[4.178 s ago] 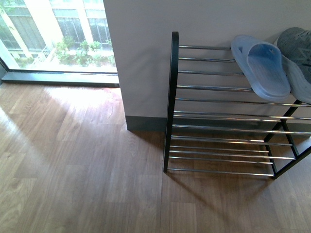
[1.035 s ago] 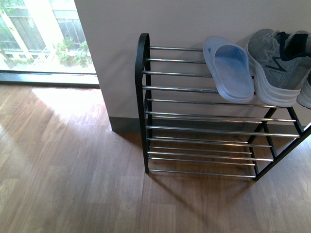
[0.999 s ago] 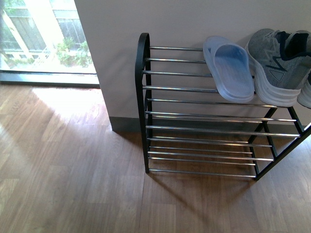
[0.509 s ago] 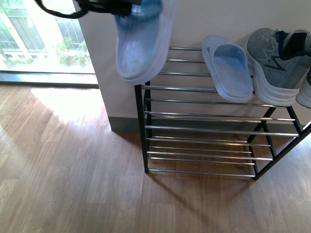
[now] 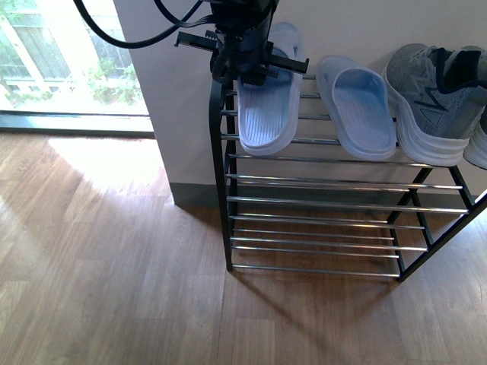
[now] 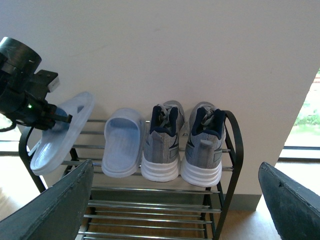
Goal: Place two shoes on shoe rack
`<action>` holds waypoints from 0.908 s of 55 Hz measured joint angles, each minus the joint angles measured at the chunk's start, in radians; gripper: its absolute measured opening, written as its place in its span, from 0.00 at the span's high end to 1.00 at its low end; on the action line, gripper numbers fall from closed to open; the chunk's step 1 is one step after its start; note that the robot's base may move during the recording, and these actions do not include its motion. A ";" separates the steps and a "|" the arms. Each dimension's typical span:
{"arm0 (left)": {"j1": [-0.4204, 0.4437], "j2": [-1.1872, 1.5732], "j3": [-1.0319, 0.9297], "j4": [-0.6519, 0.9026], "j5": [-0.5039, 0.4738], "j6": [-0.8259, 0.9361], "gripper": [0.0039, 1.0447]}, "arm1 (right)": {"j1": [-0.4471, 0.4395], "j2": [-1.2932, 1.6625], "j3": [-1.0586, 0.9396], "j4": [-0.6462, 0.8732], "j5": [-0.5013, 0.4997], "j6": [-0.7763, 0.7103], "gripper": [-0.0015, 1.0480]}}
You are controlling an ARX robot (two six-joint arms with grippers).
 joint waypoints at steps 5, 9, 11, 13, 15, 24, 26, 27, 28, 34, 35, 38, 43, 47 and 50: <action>0.001 0.031 0.049 -0.027 0.010 -0.002 0.88 | 0.000 0.000 0.000 0.000 0.000 0.000 0.09; 0.004 0.029 0.045 -0.027 0.041 -0.010 0.76 | 0.000 0.000 0.000 0.000 0.000 0.000 0.09; 0.006 0.011 0.018 -0.003 0.065 -0.023 0.69 | 0.000 0.000 0.000 0.000 0.000 0.000 0.09; 0.009 -0.030 -0.036 0.028 0.109 -0.035 0.60 | 0.000 0.000 0.000 0.000 0.000 0.000 0.09; 0.012 -0.079 -0.093 0.068 0.150 -0.040 0.53 | 0.000 0.000 0.000 0.000 0.000 0.000 0.09; 0.045 -0.416 -0.357 0.240 0.217 -0.061 0.24 | 0.000 0.000 0.000 0.000 0.000 0.000 0.09; 0.058 -0.492 -0.414 0.291 0.212 -0.049 0.19 | 0.000 0.000 0.000 0.000 0.000 0.000 0.09; 0.069 -0.545 -0.453 0.327 0.212 -0.041 0.16 | 0.000 0.000 0.000 0.000 0.000 0.000 0.09; 0.074 -0.570 -0.472 0.342 0.212 -0.038 0.14 | 0.000 0.000 0.000 0.000 0.000 0.000 0.09; 0.145 -0.855 -0.755 0.668 0.035 0.054 0.22 | 0.000 0.000 0.000 0.000 0.000 0.000 0.09; 0.152 -0.878 -0.784 0.698 0.024 0.058 0.24 | 0.000 0.000 0.000 0.000 0.000 0.000 0.09; 0.190 -0.979 -0.922 0.829 0.005 0.074 0.32 | 0.000 0.000 0.000 0.000 0.000 0.000 0.09; 0.232 -1.078 -1.096 0.945 0.009 0.087 0.44 | 0.000 0.000 0.000 0.000 0.000 0.000 0.09; 0.288 -1.229 -1.542 1.094 0.111 0.103 0.87 | 0.000 0.000 0.000 0.000 -0.002 0.000 0.09; 0.301 -1.267 -1.584 1.112 0.119 0.105 0.94 | 0.000 0.000 0.000 0.000 -0.002 0.000 0.09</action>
